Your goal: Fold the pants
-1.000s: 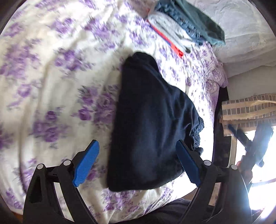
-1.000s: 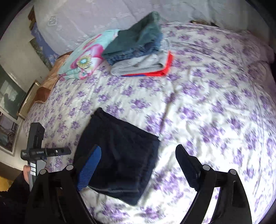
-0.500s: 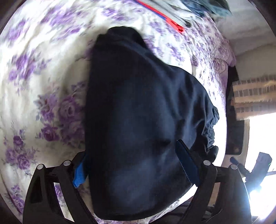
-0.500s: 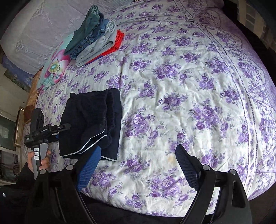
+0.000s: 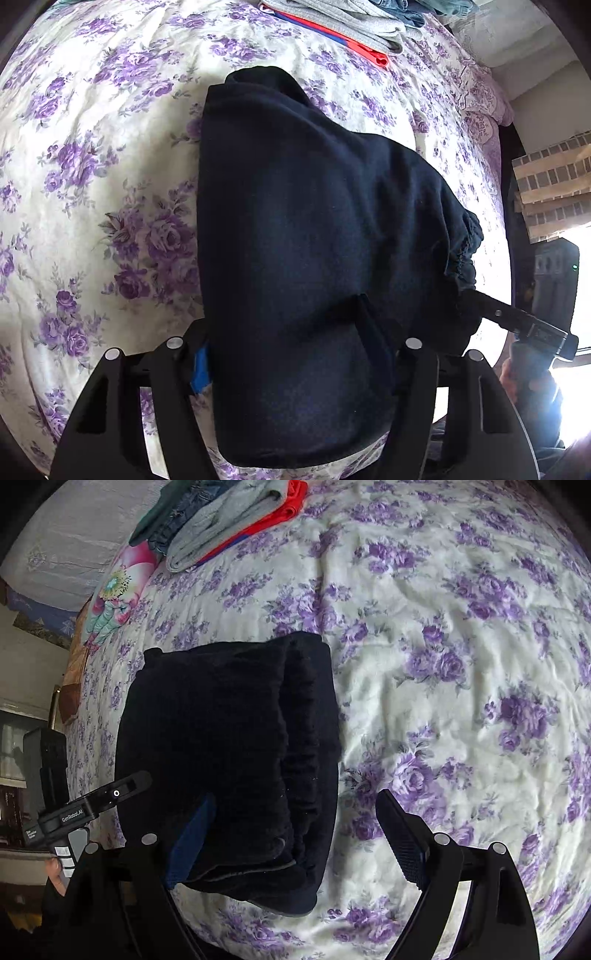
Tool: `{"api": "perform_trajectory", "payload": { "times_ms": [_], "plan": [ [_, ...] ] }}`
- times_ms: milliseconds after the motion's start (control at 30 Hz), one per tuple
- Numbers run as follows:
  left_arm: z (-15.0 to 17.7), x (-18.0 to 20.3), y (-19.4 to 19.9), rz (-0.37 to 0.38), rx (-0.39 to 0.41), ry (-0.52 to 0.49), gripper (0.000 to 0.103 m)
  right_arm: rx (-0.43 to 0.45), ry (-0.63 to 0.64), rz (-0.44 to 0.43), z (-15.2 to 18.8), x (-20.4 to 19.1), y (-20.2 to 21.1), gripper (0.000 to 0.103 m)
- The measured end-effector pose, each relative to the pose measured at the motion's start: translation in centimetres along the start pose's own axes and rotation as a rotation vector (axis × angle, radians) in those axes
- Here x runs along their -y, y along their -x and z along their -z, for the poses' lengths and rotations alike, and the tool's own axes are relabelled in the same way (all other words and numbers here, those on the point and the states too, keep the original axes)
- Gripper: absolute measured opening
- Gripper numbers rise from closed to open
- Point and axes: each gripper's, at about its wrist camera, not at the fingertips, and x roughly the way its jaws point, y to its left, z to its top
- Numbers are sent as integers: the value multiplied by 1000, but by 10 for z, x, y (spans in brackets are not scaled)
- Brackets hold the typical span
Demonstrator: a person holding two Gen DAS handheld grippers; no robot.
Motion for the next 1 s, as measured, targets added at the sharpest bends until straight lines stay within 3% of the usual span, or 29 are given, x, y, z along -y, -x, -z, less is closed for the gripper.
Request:
{"api": "perform_trajectory", "payload": {
  "times_ms": [167, 333, 400, 433, 467, 500, 533, 600, 667, 833, 1000],
  "plan": [
    [0, -7, -7, 26, -18, 6, 69, -82, -113, -144, 0, 16, -24, 94],
    [-7, -16, -19, 127, -48, 34, 87, -82, -140, -270, -4, 15, -34, 95],
    [-11, -3, -23, 78, -54, -6, 87, -72, -104, -271, -6, 4, -40, 95],
    [-11, 4, -23, 45, -53, -28, 87, -63, -69, -233, -7, -3, -41, 89],
    [-11, 10, -22, 16, -46, -43, 85, -53, -14, -159, -5, -15, -38, 76],
    [-10, 16, -17, -8, -37, -51, 78, -45, 26, -122, -3, -22, -35, 57],
    [-8, 22, -6, -14, -11, -66, 61, -32, 29, -129, -2, -26, -27, 48],
    [-5, 27, 13, 24, 14, -80, 39, 11, 47, -132, 2, -35, -7, 40],
    [-2, 32, 31, 66, 39, -89, 35, 52, 88, -120, 7, -50, 13, 39],
    [-4, 41, 67, 72, 98, -92, 35, 141, 183, -129, 3, -85, 59, 38],
    [-58, 57, 119, 85, 187, -115, 35, 208, 245, -184, -58, -116, 109, 38]
  ]
}}
